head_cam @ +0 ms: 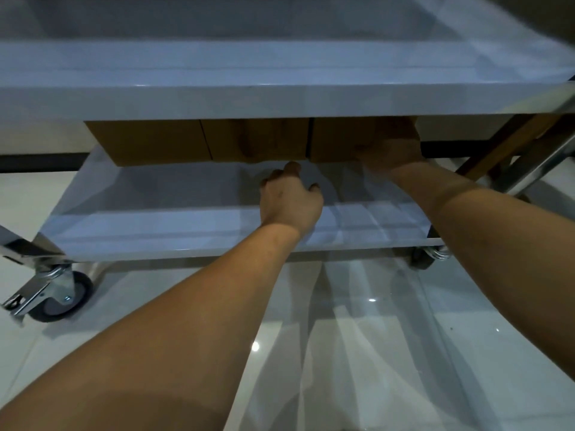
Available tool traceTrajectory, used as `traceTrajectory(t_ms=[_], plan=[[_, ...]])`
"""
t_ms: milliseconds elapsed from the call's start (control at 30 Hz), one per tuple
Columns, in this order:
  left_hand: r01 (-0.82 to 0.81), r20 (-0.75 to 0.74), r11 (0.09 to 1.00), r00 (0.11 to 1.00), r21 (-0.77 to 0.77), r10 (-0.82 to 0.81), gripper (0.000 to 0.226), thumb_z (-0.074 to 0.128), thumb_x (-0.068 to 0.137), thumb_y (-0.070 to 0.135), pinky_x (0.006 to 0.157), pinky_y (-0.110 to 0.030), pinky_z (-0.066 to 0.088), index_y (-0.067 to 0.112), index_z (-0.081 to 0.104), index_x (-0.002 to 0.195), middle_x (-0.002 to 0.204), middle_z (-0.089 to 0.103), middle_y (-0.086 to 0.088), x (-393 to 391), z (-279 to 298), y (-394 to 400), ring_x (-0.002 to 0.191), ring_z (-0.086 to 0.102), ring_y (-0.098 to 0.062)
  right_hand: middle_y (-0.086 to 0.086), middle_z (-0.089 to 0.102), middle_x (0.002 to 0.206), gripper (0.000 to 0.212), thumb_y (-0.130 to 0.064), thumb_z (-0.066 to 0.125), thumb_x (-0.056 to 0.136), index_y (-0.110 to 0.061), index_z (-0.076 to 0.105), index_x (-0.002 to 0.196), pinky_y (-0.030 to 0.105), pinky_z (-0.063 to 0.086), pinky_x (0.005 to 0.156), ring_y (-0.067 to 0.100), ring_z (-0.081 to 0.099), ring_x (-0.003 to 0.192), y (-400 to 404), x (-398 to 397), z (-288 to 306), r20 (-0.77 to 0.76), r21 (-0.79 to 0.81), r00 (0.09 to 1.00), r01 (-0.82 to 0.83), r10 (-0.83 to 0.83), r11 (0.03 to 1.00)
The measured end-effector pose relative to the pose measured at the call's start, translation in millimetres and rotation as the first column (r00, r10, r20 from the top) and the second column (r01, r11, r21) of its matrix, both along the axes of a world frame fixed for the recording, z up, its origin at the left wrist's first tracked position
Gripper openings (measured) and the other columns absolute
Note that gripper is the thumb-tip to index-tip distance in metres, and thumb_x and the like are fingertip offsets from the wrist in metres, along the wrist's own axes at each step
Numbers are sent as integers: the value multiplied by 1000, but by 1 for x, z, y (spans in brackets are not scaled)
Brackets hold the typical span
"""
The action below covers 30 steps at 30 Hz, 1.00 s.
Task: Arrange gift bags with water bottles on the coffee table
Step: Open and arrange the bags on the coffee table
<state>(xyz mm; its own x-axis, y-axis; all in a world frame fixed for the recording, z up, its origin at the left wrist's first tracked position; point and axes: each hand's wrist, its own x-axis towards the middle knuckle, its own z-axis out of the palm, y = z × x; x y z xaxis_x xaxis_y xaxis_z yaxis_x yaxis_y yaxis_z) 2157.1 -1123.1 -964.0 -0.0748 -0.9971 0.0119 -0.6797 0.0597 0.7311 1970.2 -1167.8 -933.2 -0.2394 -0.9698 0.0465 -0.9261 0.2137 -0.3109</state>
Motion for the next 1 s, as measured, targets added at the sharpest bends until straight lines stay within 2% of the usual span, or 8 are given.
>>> traceTrajectory(t_ms=[133,267,433,533,600,733,833,1000], plan=[[-84,-204,994,974,74,98,50,58,99,44,100,-35,47,17,52,140,136,57,-10,-12,5,-4,123,55,-31,21,45,151,46,-23,49,102,-7,47,145,42,25,117,40,36,142,21,6,9,-126,-273,991,11,-47,962],[-173,-407,948,872,268,274,64,55,95,61,108,-36,41,23,46,147,145,53,-6,-29,8,-12,132,50,-32,19,61,128,28,-16,65,91,-11,67,118,43,44,93,44,52,120,52,-5,-1,-231,-304,973,-78,5,950],[-77,-628,927,715,366,308,40,69,93,37,91,-27,39,26,60,130,127,63,1,-48,14,2,113,58,-20,13,73,93,14,-5,73,72,-11,77,84,36,50,75,42,59,97,93,-25,-31,-285,-253,942,-254,179,934],[-135,-564,945,774,297,288,19,66,92,16,84,-26,41,22,67,111,113,68,-2,-52,8,7,103,62,-21,17,68,106,19,-7,71,79,-10,74,98,42,49,83,41,56,101,101,-23,-35,-230,-292,963,-207,142,934],[-202,-511,937,794,286,328,23,61,93,9,82,-24,41,19,67,113,112,67,-4,-53,9,3,101,62,-22,19,58,123,43,-16,75,80,-9,63,121,46,47,93,39,52,110,102,-21,-35,-200,-301,977,-135,76,944],[-259,-456,919,807,299,375,28,56,94,7,80,-24,40,13,66,120,116,65,-7,-56,13,1,99,60,-23,14,45,141,76,-39,77,78,-20,44,144,47,39,107,37,41,129,99,-20,-33,-297,-98,941,-197,161,975],[-247,-492,924,790,291,366,28,54,95,4,82,-21,40,14,68,117,113,65,-6,-57,14,10,91,57,-19,7,55,136,49,-43,66,89,-34,57,137,48,36,109,37,43,131,96,-20,-37,-264,43,917,-299,300,953],[-272,-527,921,758,280,384,26,54,95,3,69,-20,41,17,69,111,110,66,-4,-57,15,10,79,55,-9,7,74,90,31,-34,53,96,-17,79,98,40,53,78,31,65,85,107,-11,-40,-190,-241,910,-407,368,881]])
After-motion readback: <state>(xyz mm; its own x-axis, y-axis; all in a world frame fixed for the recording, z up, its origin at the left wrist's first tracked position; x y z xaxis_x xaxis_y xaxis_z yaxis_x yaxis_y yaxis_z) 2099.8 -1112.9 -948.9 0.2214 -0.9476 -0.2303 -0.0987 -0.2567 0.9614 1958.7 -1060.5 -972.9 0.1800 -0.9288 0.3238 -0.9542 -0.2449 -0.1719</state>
